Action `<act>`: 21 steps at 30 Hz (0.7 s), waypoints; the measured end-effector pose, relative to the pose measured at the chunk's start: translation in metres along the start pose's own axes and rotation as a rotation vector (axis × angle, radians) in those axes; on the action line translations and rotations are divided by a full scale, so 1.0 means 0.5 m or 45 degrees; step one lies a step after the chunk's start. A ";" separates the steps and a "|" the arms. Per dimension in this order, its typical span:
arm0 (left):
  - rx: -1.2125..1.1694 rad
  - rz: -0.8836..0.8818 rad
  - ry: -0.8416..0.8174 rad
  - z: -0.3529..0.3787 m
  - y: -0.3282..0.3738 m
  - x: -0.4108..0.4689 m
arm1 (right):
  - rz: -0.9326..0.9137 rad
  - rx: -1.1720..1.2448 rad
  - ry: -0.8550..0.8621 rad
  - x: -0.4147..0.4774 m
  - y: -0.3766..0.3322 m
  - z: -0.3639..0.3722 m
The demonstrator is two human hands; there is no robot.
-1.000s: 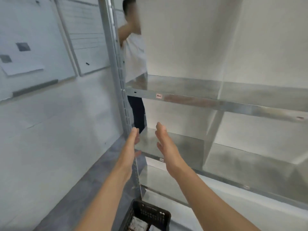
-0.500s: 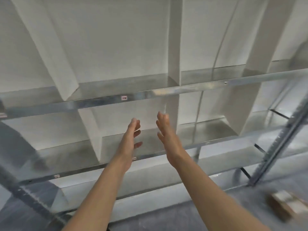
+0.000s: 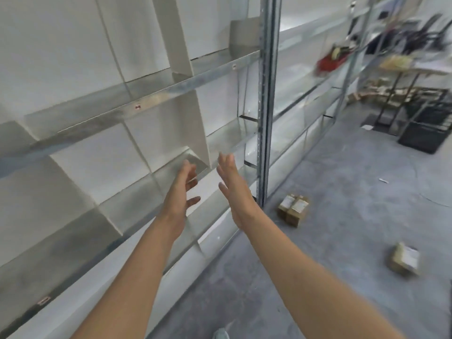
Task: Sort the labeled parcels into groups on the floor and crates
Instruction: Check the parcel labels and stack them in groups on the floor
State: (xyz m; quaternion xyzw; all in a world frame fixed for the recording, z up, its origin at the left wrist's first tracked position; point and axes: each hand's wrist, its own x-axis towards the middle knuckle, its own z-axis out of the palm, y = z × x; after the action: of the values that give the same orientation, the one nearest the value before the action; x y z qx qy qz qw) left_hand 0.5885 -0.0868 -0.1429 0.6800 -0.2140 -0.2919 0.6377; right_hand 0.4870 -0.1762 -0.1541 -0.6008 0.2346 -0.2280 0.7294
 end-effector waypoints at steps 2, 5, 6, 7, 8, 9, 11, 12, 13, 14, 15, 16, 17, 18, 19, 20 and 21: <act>0.019 -0.025 -0.106 0.067 -0.012 0.047 | 0.023 0.022 0.096 0.023 0.008 -0.066; 0.036 -0.073 -0.267 0.160 -0.034 0.128 | 0.067 0.056 0.223 0.064 0.023 -0.161; 0.043 -0.096 -0.318 0.190 -0.042 0.157 | 0.085 0.070 0.271 0.081 0.028 -0.190; 0.046 -0.112 -0.370 0.219 -0.050 0.187 | 0.087 0.081 0.324 0.102 0.035 -0.221; 0.050 -0.125 -0.418 0.247 -0.057 0.220 | 0.088 0.086 0.373 0.126 0.042 -0.251; 0.053 -0.147 -0.457 0.274 -0.067 0.254 | 0.095 0.092 0.426 0.148 0.047 -0.279; 0.060 -0.203 -0.523 0.322 -0.088 0.325 | 0.134 0.095 0.506 0.192 0.053 -0.325; 0.076 -0.234 -0.552 0.345 -0.100 0.359 | 0.171 0.100 0.543 0.210 0.057 -0.346; 0.092 -0.267 -0.576 0.368 -0.112 0.391 | 0.202 0.104 0.591 0.231 0.064 -0.367; 0.108 -0.301 -0.600 0.389 -0.124 0.421 | 0.213 0.125 0.635 0.251 0.073 -0.388; 0.128 -0.331 -0.626 0.411 -0.137 0.449 | 0.222 0.137 0.688 0.270 0.085 -0.414; 0.153 -0.355 -0.655 0.433 -0.148 0.475 | 0.255 0.122 0.738 0.285 0.091 -0.438; 0.184 -0.385 -0.682 0.452 -0.160 0.498 | 0.284 0.122 0.787 0.297 0.098 -0.461; 0.210 -0.419 -0.704 0.471 -0.172 0.518 | 0.294 0.133 0.851 0.309 0.110 -0.486; 0.223 -0.444 -0.728 0.490 -0.182 0.536 | 0.312 0.138 0.895 0.318 0.118 -0.507; 0.227 -0.462 -0.753 0.508 -0.192 0.553 | 0.323 0.143 0.926 0.327 0.121 -0.526; 0.233 -0.475 -0.769 0.527 -0.204 0.572 | 0.340 0.137 0.945 0.339 0.126 -0.548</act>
State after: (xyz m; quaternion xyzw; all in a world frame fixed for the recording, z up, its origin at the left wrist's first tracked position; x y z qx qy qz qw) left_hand 0.6148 -0.4623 -0.2837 0.6447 -0.2901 -0.5704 0.4181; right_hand 0.4545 -0.4804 -0.2739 -0.4030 0.5460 -0.3447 0.6486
